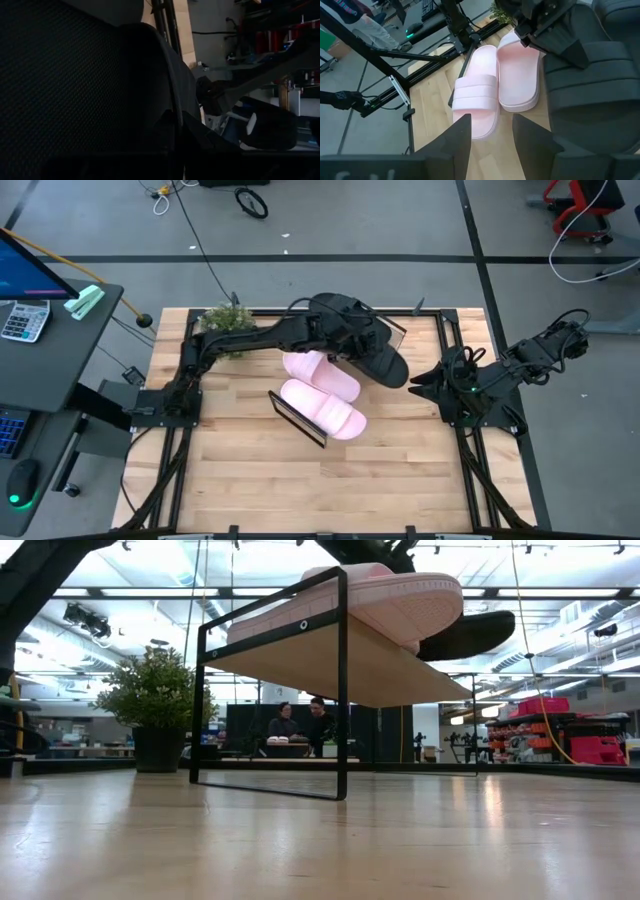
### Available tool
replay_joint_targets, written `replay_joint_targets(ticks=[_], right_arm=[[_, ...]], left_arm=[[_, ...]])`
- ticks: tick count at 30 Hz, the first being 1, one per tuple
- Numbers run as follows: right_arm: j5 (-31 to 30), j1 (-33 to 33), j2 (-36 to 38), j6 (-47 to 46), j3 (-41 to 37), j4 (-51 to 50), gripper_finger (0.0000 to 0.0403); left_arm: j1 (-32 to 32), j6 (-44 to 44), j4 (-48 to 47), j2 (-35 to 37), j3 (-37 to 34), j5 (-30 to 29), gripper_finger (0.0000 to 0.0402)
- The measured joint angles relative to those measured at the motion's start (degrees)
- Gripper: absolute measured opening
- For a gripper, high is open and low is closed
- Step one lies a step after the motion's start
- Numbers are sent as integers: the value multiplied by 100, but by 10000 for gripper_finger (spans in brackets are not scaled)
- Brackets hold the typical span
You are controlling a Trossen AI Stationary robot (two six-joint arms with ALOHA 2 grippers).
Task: Pick and place slides into the shelf
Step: Put the black slipper on the shelf
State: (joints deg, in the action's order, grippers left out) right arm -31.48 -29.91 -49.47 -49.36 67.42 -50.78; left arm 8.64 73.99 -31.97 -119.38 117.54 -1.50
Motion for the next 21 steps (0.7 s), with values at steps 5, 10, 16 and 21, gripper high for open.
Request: replay_joint_targets(ticks=[5, 10, 16, 21], right_arm=[[-2, 0, 0, 1, 0, -2, 149], [-2, 0, 0, 2, 0, 0, 149], [-4, 0, 0, 37, 0, 0, 149], [-4, 0, 0, 41, 0, -2, 149]], left_arm=[[9, 8, -101, -67, -1, 42, 14], [9, 96, 0, -71, -198, 124, 14], [13, 114, 61, -62, -205, 184, 18], [20, 36, 47, -65, -205, 179, 14]])
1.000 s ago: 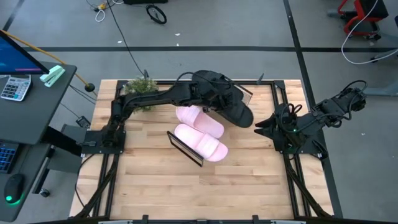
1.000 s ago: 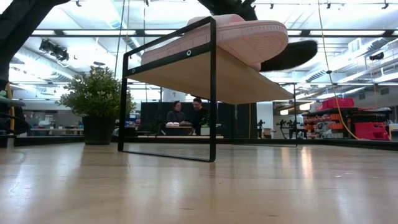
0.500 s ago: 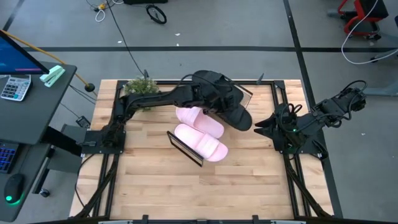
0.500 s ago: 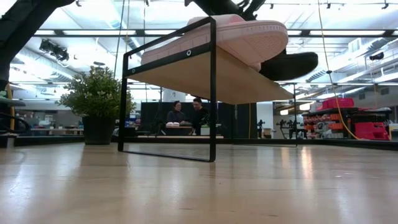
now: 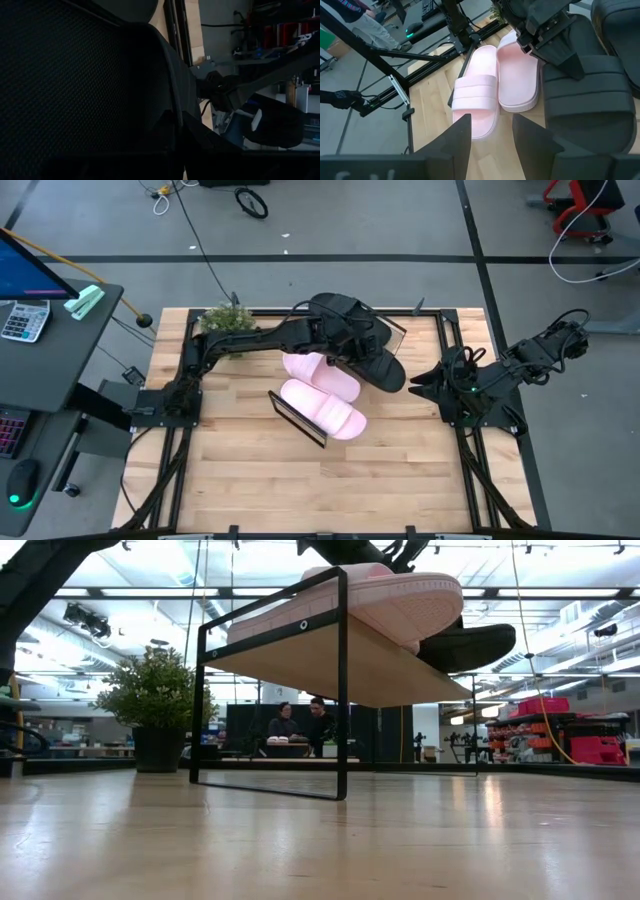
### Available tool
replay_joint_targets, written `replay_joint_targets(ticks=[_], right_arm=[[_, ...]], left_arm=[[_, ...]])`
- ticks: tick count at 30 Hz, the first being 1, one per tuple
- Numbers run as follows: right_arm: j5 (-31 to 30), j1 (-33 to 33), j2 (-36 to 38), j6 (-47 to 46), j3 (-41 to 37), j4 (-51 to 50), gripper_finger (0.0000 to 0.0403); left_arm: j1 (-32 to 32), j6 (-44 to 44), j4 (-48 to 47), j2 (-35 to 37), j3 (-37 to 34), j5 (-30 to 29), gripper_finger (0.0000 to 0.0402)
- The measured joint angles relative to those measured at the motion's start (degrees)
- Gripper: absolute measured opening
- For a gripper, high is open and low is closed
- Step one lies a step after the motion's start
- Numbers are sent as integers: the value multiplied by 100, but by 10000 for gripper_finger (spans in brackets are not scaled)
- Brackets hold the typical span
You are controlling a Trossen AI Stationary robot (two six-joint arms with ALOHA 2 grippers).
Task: Pick and place slides into the shelf
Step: Put the black slipper on the shelf
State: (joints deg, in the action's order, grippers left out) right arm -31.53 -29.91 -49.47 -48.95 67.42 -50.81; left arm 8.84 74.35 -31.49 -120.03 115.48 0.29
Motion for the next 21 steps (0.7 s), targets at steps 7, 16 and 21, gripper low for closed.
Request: replay_joint_targets(ticks=[7, 16, 21], right_arm=[[1, 0, 0, 46, 0, 2, 149], [2, 0, 0, 57, 0, 1, 149], [2, 0, 0, 57, 0, 0, 149]], left_arm=[[11, -2, -24, 0, 0, 23, 15], [55, -7, -33, 0, 0, 85, 14], [96, -55, -105, 0, 0, 108, 14]])
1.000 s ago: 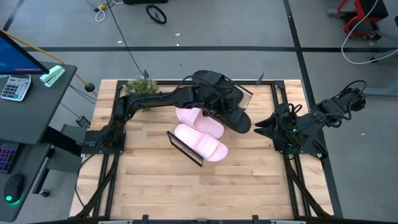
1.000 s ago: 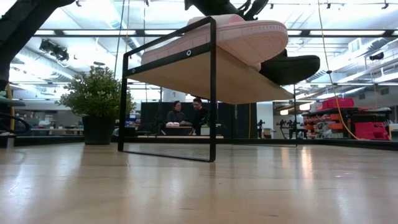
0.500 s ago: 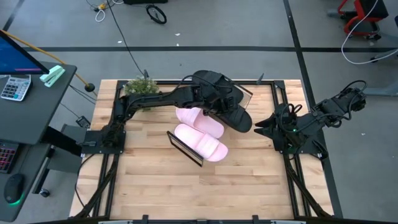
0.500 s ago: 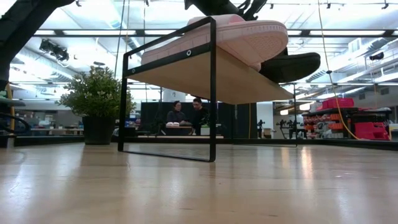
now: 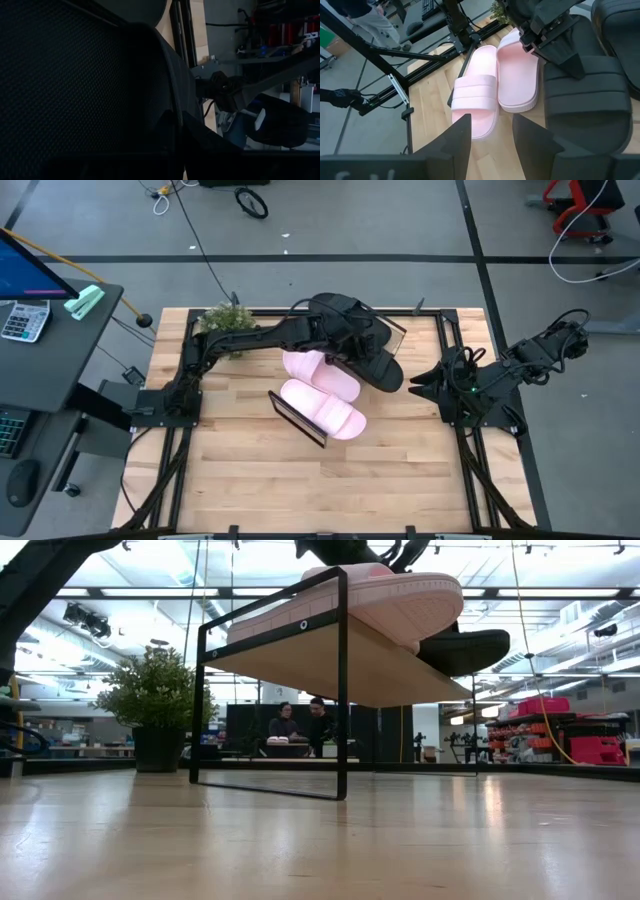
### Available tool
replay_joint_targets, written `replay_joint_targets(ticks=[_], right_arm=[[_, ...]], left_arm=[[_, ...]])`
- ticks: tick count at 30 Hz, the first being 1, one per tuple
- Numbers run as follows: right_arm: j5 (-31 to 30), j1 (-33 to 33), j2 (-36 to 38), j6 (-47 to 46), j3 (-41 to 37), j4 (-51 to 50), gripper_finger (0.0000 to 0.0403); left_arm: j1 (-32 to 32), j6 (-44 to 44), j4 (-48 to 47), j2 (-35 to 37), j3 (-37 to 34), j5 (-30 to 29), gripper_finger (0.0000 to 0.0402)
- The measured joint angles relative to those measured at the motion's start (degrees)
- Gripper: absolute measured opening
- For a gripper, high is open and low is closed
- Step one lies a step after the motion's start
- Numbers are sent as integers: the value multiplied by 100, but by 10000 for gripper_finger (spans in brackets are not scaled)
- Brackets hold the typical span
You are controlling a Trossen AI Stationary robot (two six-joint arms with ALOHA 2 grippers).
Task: Pick and place slides into the shelf
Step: Put the black slipper on the shelf
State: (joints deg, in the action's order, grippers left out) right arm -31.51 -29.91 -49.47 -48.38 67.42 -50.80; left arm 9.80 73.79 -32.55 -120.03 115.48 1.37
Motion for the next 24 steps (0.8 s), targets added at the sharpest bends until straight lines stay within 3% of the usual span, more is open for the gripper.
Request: replay_joint_targets(ticks=[24], right_arm=[[2, 0, 0, -4, 0, 0, 149]], left_arm=[[66, -98, -193, -72, 7, 13, 14]])
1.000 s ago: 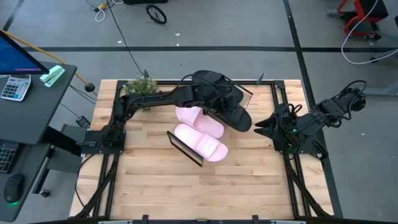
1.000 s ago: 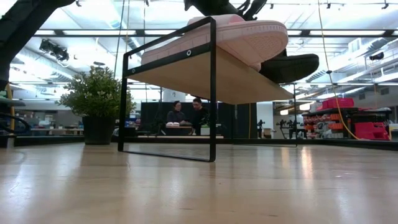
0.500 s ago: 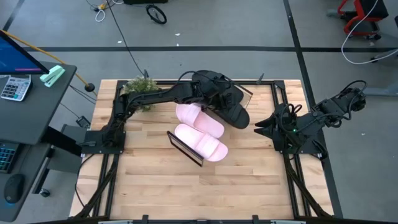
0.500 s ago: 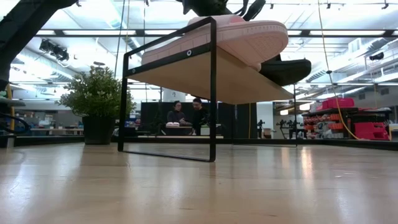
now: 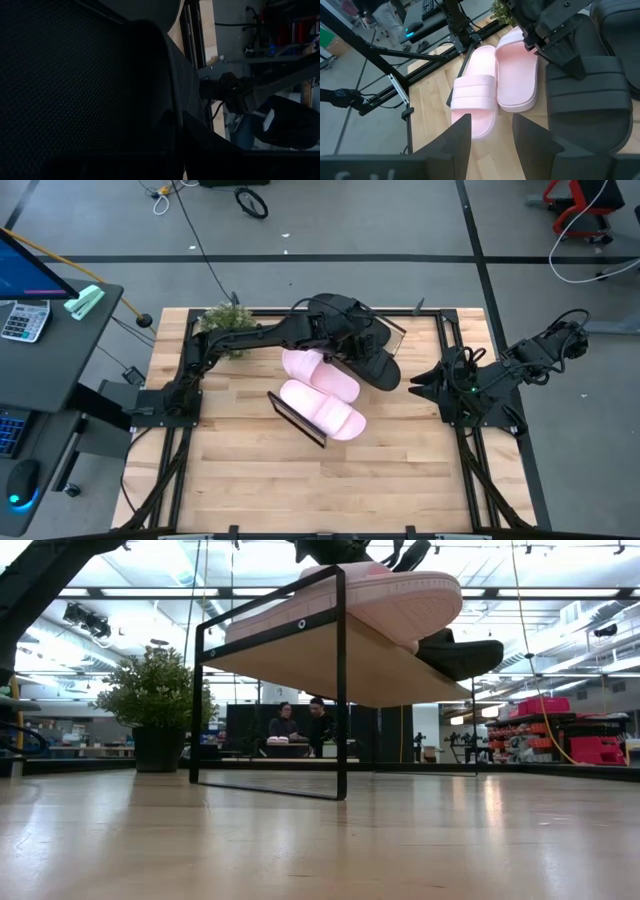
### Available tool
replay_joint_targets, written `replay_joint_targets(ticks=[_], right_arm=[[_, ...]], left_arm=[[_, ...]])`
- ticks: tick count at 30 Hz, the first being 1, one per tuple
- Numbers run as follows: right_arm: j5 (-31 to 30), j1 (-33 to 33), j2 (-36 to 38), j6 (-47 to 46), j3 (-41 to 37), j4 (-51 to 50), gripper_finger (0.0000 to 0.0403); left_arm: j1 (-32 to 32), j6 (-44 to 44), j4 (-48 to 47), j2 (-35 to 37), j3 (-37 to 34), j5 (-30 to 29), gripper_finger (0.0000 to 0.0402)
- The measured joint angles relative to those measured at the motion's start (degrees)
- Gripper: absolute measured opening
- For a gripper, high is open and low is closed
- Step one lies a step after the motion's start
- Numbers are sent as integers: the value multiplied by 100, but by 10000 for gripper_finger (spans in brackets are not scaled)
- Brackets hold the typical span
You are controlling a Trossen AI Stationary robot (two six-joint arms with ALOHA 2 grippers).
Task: Pick and place slides into the shelf
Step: Put the black slipper on the shelf
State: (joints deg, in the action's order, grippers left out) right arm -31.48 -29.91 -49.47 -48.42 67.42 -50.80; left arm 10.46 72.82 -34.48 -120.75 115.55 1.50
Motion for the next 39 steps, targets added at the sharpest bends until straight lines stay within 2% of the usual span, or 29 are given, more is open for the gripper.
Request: replay_joint_targets(ticks=[7, 18, 29, 39], right_arm=[[0, 0, 0, 0, 0, -1, 149], [-2, 1, 0, -4, 0, 0, 149], [-2, 0, 0, -70, 0, -1, 149], [0, 0, 0, -72, 0, 1, 149]], left_arm=[[-10, 28, -60, 0, 2, -11, 29], [-139, 273, 7, 0, 0, -228, 28], [-150, 132, 26, 0, -5, -254, 30], [-219, 255, 22, 42, -8, -228, 58]])
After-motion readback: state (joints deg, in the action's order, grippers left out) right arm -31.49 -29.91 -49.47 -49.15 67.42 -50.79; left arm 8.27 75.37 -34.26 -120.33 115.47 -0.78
